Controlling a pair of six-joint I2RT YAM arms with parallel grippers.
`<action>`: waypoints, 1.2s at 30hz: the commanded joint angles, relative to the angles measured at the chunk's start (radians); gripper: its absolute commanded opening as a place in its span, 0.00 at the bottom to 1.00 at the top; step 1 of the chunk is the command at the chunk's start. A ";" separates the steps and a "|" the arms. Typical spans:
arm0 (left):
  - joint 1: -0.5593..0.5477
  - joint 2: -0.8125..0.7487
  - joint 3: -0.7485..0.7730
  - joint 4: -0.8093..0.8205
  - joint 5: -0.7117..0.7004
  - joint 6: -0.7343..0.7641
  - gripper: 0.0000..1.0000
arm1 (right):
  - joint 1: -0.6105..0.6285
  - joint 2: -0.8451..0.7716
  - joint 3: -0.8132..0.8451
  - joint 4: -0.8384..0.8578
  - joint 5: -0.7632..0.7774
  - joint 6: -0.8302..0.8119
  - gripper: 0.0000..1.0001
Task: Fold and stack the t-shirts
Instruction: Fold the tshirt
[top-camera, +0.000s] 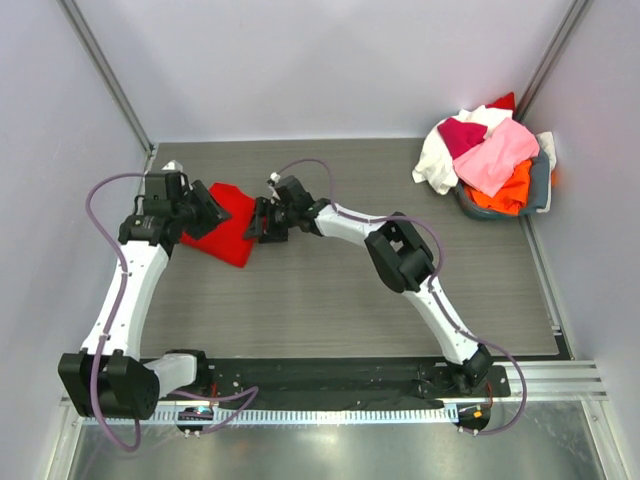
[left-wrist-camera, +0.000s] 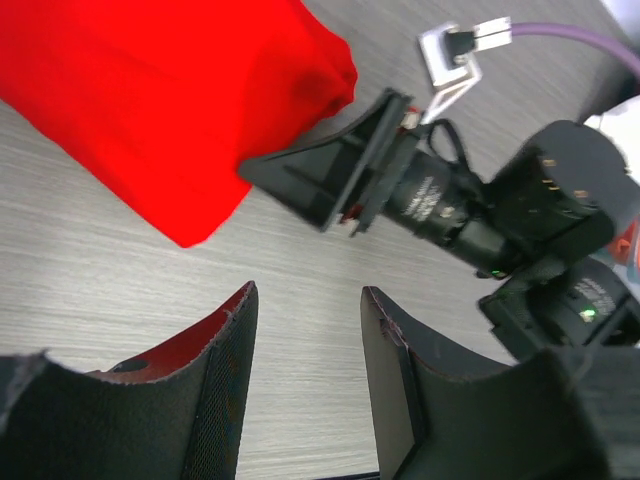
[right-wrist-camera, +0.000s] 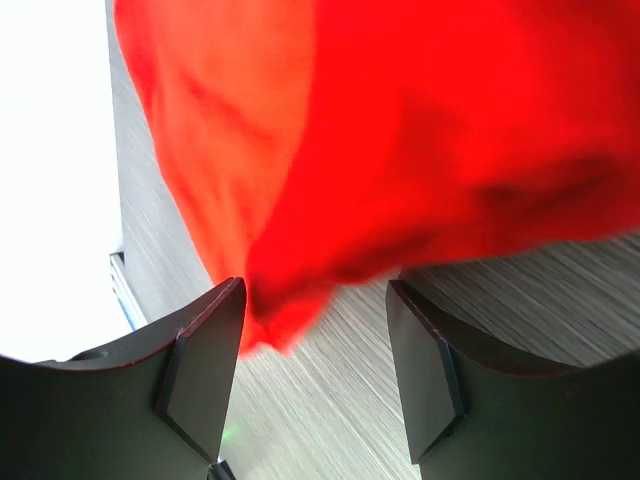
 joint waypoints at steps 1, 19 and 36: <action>0.006 -0.017 -0.022 0.011 0.005 0.023 0.47 | -0.083 -0.080 -0.093 -0.022 0.074 0.042 0.64; -0.021 0.235 -0.196 0.353 0.072 -0.116 0.37 | -0.162 -0.299 -0.421 0.185 0.012 0.072 0.29; -0.020 0.357 -0.252 0.456 0.064 -0.141 0.31 | -0.081 -0.019 -0.072 0.345 -0.032 0.324 0.05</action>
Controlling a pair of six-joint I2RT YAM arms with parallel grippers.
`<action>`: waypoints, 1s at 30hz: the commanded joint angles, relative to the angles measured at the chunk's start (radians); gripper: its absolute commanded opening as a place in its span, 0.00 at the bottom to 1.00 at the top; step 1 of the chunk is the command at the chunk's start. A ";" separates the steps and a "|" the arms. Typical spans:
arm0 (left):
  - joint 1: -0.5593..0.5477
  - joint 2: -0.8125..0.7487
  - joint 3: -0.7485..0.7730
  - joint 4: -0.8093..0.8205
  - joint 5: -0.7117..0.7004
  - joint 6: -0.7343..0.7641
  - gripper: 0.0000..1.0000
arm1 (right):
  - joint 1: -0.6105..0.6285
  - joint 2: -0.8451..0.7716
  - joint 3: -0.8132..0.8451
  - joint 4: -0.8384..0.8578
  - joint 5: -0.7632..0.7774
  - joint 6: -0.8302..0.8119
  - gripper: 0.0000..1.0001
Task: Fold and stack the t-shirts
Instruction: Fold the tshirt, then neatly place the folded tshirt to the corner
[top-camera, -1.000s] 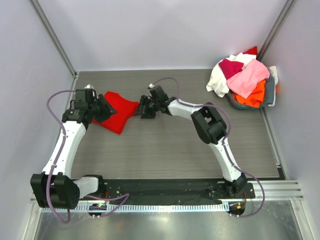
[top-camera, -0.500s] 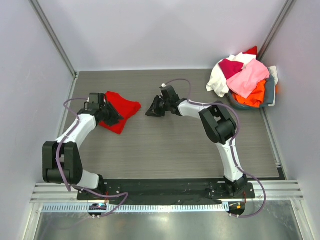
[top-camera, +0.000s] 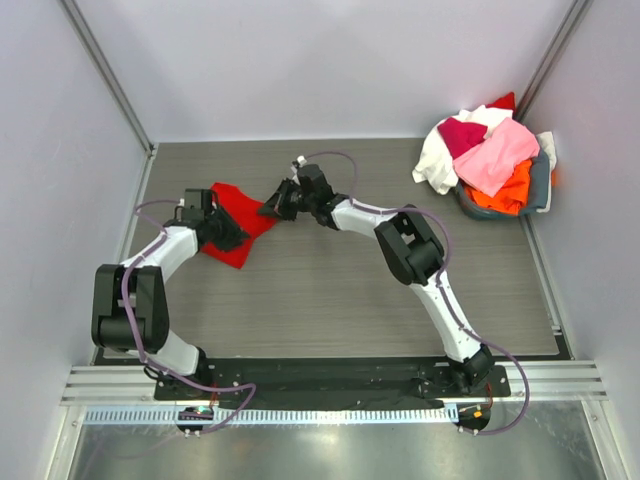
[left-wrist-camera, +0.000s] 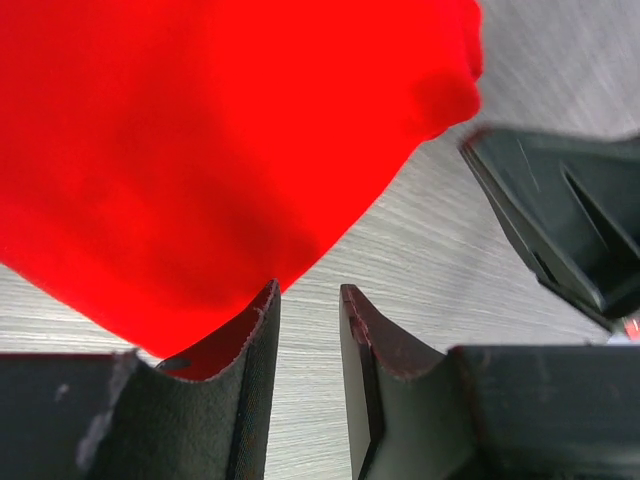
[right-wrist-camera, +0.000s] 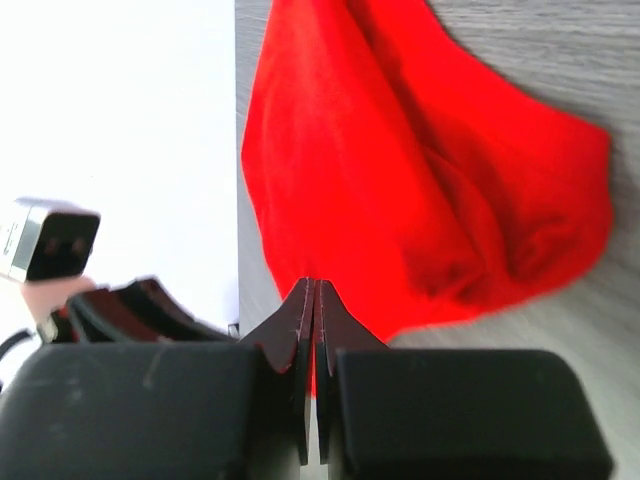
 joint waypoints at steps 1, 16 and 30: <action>0.000 0.000 -0.025 0.042 0.002 0.006 0.31 | 0.007 0.063 0.095 0.007 0.009 0.056 0.04; 0.006 0.020 -0.112 -0.016 -0.009 0.026 0.26 | -0.043 0.163 0.275 -0.190 0.140 -0.017 0.04; -0.165 -0.059 0.154 -0.177 -0.193 0.111 0.25 | -0.080 -0.289 -0.098 -0.151 0.198 -0.238 0.36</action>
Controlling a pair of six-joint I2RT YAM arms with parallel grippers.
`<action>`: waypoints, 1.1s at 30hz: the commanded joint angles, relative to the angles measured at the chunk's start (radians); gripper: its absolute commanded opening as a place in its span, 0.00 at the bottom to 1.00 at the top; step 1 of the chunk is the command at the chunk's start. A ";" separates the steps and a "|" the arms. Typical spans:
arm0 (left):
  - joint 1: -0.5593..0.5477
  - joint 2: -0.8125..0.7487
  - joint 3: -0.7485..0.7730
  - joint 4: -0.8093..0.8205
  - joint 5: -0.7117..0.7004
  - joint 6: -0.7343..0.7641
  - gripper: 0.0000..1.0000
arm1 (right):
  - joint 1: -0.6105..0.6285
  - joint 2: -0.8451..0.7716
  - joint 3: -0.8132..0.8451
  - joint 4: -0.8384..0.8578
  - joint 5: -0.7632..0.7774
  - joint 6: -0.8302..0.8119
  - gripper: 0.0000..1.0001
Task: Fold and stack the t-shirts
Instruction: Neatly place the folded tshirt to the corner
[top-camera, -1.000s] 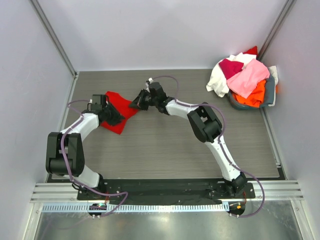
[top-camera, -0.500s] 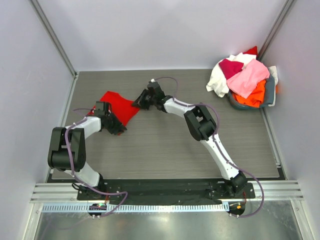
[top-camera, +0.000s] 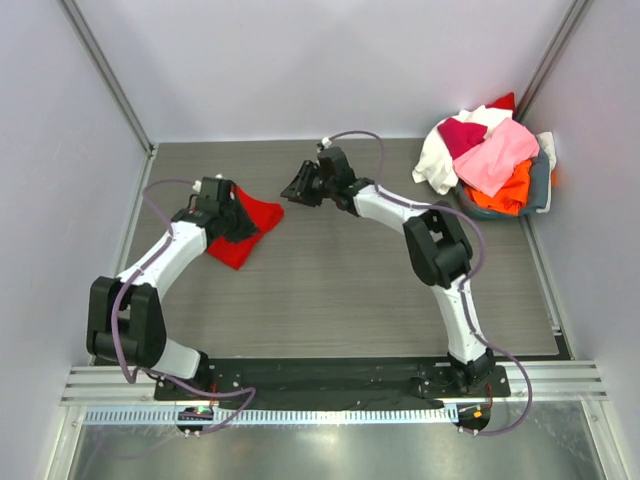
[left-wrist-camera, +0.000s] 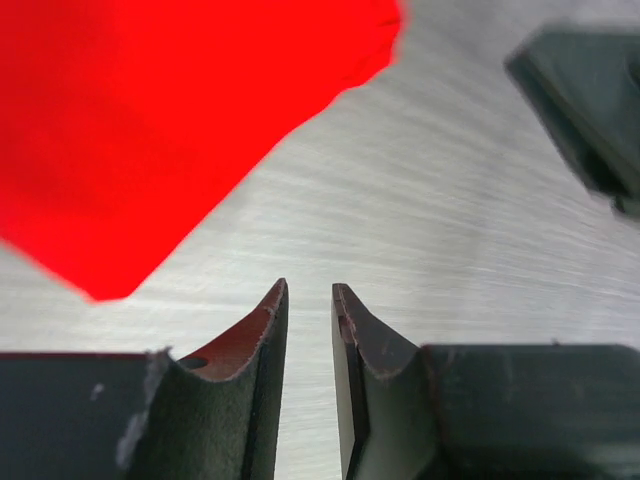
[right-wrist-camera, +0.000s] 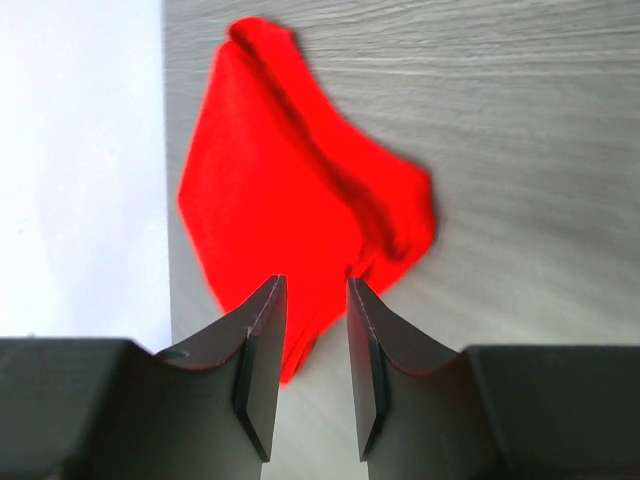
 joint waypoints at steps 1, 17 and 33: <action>-0.060 0.045 0.099 -0.048 -0.128 0.070 0.24 | -0.017 -0.204 -0.115 0.067 0.062 -0.072 0.36; -0.153 0.531 0.511 -0.197 -0.087 0.286 0.20 | -0.166 -0.766 -0.793 0.158 0.068 -0.127 0.33; -0.096 0.862 0.869 -0.381 -0.235 0.289 0.19 | -0.175 -1.057 -1.097 0.158 0.086 -0.080 0.32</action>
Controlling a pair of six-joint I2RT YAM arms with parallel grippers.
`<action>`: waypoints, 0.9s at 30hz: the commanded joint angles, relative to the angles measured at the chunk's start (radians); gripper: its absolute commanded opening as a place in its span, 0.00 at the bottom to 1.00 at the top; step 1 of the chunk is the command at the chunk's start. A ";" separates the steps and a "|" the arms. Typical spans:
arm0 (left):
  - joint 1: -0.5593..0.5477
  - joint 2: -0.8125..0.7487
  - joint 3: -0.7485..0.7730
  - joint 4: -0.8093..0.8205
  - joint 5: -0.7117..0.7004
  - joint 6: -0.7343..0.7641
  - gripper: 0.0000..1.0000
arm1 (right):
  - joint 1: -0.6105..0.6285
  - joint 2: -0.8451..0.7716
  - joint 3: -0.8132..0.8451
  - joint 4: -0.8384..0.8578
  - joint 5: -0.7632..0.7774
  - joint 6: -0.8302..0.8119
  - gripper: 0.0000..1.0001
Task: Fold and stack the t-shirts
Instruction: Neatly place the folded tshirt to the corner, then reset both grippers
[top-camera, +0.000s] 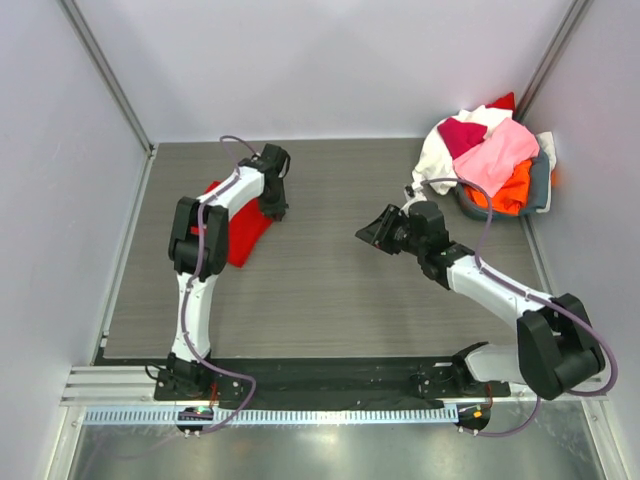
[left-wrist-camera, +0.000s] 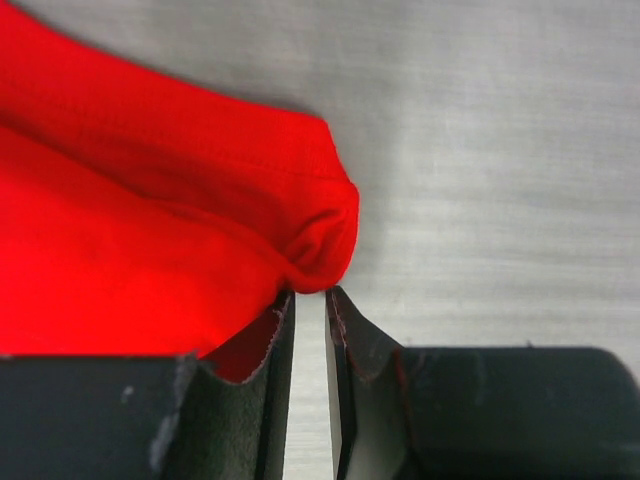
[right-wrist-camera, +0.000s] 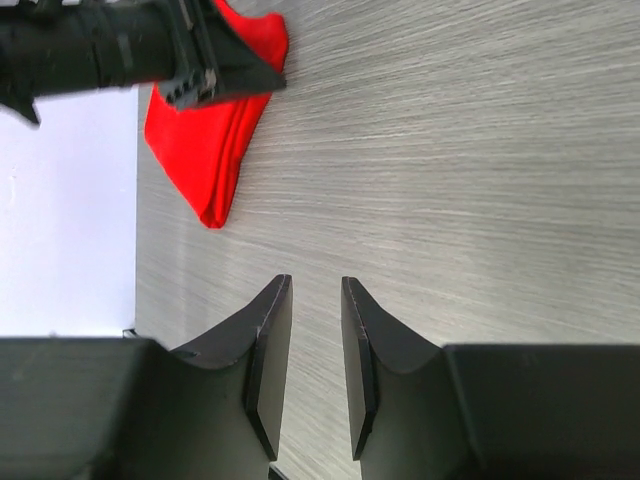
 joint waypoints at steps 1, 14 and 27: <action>0.066 0.096 0.100 -0.096 -0.065 0.000 0.19 | -0.003 -0.088 -0.033 0.003 0.023 -0.009 0.32; 0.140 -0.093 0.071 0.037 0.124 -0.050 0.30 | -0.003 -0.237 -0.090 -0.197 0.144 -0.169 0.34; -0.098 -0.962 -0.904 0.617 -0.057 -0.109 0.58 | 0.003 -0.691 -0.274 -0.386 0.664 -0.272 0.89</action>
